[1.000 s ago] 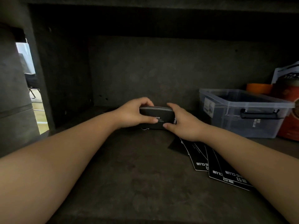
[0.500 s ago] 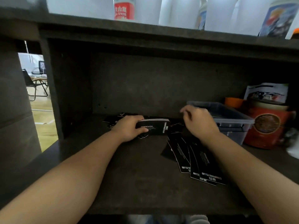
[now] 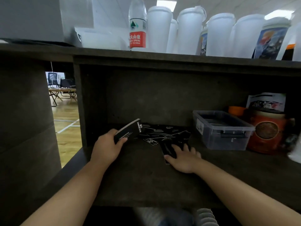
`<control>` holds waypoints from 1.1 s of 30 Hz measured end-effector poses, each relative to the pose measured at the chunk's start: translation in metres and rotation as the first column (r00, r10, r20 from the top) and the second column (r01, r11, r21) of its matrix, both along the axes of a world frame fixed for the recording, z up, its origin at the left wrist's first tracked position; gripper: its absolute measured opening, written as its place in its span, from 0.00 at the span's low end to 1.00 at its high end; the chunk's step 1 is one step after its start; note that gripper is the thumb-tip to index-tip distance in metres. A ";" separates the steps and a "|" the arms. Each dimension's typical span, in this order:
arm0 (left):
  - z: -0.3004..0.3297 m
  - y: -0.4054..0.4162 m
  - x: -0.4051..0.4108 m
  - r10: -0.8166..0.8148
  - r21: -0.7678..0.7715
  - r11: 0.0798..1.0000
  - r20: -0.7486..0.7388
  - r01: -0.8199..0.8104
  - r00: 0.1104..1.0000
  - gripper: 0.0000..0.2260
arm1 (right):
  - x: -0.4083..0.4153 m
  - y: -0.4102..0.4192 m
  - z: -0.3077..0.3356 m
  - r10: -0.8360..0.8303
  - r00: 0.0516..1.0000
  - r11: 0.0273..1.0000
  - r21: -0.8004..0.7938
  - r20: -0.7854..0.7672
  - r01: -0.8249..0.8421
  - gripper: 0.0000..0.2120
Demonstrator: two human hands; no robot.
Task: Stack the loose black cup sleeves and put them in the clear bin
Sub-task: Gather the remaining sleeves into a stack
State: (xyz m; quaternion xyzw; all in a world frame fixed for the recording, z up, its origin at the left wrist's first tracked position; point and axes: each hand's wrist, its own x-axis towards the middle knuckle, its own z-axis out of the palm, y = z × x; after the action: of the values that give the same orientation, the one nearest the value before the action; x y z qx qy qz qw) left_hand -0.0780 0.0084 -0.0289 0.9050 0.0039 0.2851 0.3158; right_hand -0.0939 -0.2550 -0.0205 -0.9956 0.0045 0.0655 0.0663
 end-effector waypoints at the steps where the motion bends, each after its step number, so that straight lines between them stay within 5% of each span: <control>1: -0.001 0.002 -0.001 0.023 -0.029 0.999 0.022 -0.022 0.999 0.13 | 0.009 0.008 0.000 0.040 0.999 0.999 0.007 0.000 -0.040 0.35; 4: -0.002 0.005 -0.001 0.072 -0.092 0.994 0.074 -0.065 0.995 0.14 | 0.032 0.021 -0.004 0.174 0.982 0.983 0.052 0.069 -0.178 0.34; 6: -0.002 0.004 -0.001 0.049 -0.109 0.993 0.108 -0.037 0.993 0.12 | 0.039 0.024 -0.007 0.261 0.947 0.928 0.222 0.190 -0.300 0.34; 10: -0.003 -0.003 -0.002 -0.115 -0.051 0.991 0.143 0.124 0.983 0.06 | 0.039 0.013 -0.005 0.063 0.877 0.628 0.664 0.477 -0.406 0.38; 14: -0.002 -0.028 -0.005 -0.283 0.058 0.959 0.155 0.277 0.947 0.08 | 0.034 -0.002 0.001 0.060 0.836 0.603 0.647 0.546 -0.466 0.37; 17: -0.005 -0.053 -0.005 -0.384 0.108 0.921 0.091 0.374 0.919 0.09 | 0.028 0.004 0.000 0.093 0.813 0.532 0.661 0.575 -0.529 0.23; 22: -0.005 -0.060 -0.009 -0.328 0.117 0.942 0.130 0.314 0.936 0.21 | 0.018 0.003 0.003 -0.074 0.833 0.509 0.739 0.548 -0.441 0.13; 26: -0.007 -0.064 -0.008 -0.218 0.186 0.958 -0.034 0.220 0.975 0.29 | 0.011 -0.020 -0.003 -0.336 0.830 0.499 0.832 0.445 -0.243 0.13; 30: 0.003 -0.075 0.000 -0.282 0.575 0.716 -0.281 0.396 0.917 0.28 | -0.006 -0.047 -0.005 -0.474 0.824 0.436 0.896 0.311 -0.087 0.16; 33: 0.009 -0.079 0.000 -0.255 0.583 0.654 -0.430 0.481 0.866 0.22 | -0.020 -0.060 -0.005 -0.428 0.857 0.454 0.888 0.289 -0.072 0.14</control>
State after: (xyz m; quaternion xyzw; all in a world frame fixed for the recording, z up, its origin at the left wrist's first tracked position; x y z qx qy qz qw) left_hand -0.0782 -0.0708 -0.0201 0.9704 -0.2359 0.0500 0.0138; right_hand -0.1142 -0.3147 -0.0252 -0.7949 0.0622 -0.1950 0.5711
